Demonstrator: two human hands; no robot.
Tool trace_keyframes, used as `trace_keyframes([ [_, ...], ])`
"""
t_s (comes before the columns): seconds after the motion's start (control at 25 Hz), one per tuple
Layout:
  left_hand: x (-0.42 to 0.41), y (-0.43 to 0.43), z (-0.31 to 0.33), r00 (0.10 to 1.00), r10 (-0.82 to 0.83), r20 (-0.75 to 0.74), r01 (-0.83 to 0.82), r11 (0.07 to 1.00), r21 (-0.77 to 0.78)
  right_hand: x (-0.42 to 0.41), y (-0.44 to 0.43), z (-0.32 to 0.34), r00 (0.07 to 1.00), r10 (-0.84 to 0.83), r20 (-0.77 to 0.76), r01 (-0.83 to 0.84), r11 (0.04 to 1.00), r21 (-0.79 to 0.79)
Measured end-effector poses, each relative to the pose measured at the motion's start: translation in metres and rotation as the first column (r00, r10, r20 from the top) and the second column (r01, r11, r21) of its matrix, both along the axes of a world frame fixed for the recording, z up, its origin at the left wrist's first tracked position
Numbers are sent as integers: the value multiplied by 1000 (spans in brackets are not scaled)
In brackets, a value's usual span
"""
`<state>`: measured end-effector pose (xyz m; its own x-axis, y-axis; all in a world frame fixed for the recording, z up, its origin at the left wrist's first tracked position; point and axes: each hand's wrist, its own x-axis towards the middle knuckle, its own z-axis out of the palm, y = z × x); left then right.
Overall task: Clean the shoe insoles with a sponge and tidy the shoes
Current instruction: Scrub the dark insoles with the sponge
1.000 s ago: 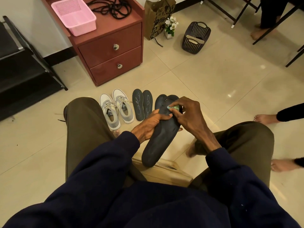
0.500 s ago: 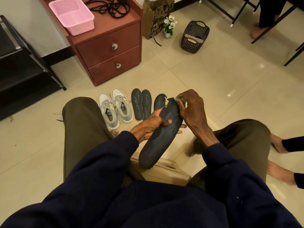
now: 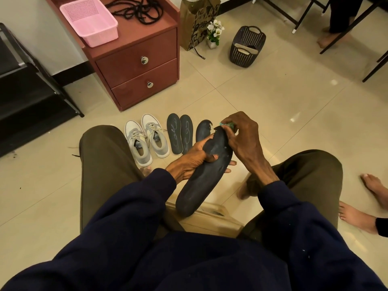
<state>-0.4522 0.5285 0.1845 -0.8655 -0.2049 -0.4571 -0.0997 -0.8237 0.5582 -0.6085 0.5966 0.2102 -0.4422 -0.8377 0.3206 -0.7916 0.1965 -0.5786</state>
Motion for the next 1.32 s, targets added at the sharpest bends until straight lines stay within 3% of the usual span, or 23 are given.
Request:
trace_keyframes([
  [0.12,-2,0,5,997,49,56,-45,996,-80,16,-8,0,982,153,-113,-147,987,65],
  [0.32,0,-7,1,991,132,-16,-132,991,39,-8,6,-6,999,10,-45,-8,999,45],
  [0.4,-2,-9,0,987,162,-9,-161,986,37,-4,8,-3,999,36,23,-36,999,14],
  [0.6,-2,-12,-6,989,150,10,-150,989,-16,1,2,-1,998,57,-1,-57,998,-29],
  [0.68,0,-16,-4,980,199,26,-198,980,-23,0,3,2,991,123,60,-128,988,83],
  [0.8,2,-22,-3,955,273,118,-247,949,-194,6,4,4,957,238,167,-279,915,293],
  [1.0,3,-21,-6,965,221,145,-193,964,-185,-2,2,-3,998,63,-14,-61,992,110],
  [1.2,1,-24,-12,936,280,213,-235,948,-214,3,8,4,951,203,233,-269,914,302],
  [1.32,0,-24,-11,941,274,200,-232,950,-209,-2,5,1,996,69,51,-77,982,173],
])
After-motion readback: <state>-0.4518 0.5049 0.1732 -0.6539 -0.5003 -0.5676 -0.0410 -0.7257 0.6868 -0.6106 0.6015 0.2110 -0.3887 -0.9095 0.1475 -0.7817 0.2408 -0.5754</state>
